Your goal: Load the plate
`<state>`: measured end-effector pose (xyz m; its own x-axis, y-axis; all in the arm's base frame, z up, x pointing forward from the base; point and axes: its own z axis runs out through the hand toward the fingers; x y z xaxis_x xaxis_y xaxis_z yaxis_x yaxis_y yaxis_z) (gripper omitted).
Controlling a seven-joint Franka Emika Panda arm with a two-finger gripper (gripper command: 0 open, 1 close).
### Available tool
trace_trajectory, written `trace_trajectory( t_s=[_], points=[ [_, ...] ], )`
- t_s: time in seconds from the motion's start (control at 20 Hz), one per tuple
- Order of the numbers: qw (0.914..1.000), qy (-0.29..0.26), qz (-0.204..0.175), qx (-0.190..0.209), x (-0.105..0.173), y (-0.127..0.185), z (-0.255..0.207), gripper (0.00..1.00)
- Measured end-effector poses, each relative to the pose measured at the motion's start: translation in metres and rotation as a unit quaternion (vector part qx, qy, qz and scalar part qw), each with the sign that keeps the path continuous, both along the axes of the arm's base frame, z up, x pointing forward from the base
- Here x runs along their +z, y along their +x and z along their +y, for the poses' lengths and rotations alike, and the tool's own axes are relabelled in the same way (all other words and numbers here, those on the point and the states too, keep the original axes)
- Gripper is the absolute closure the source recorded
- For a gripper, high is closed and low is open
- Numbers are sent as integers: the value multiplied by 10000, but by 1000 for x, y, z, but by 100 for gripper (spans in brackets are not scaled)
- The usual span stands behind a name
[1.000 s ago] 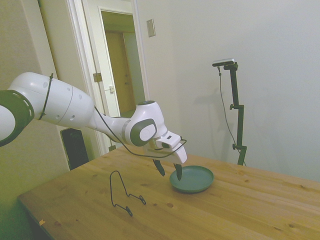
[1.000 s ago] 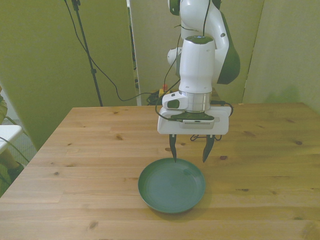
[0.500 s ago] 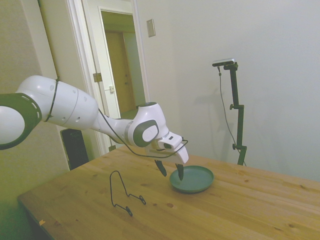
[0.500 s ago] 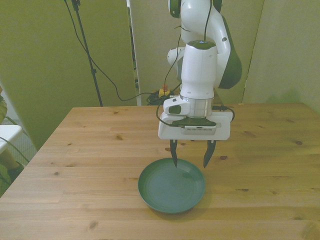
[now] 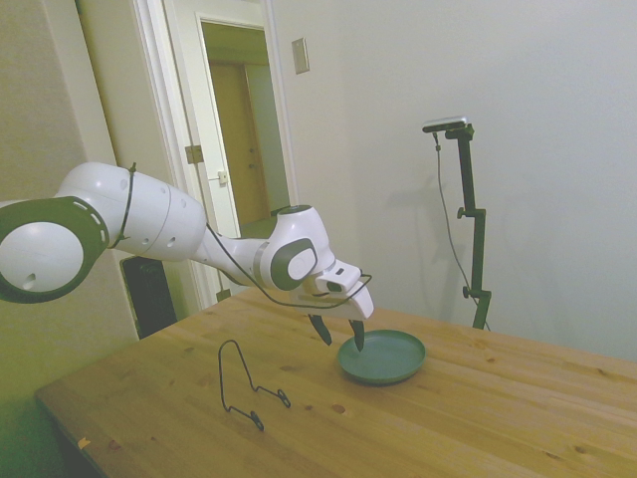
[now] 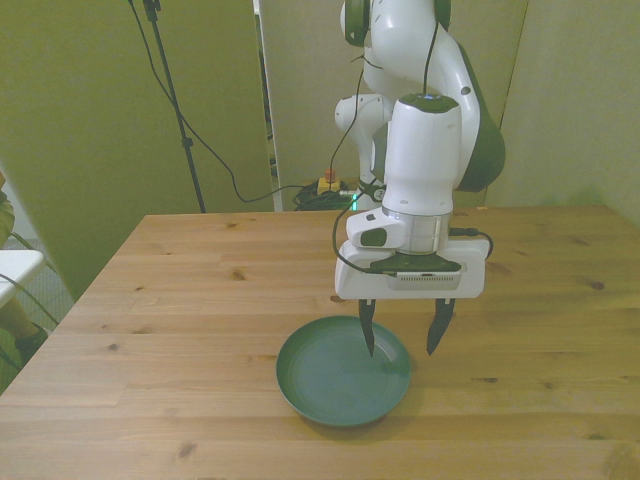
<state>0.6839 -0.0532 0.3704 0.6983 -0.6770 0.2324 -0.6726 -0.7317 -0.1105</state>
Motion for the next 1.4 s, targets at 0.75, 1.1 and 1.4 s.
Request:
trace_trajectory(
  t_s=[0.75, 1.1, 1.4],
  points=[
    [9984, -458, 112, 313, -15, 23, 13, 0],
    [9951, -800, 254, 526, -14, 27, 24, 0],
    [9946, -835, 273, 544, -14, 27, 25, 0]
  ],
)
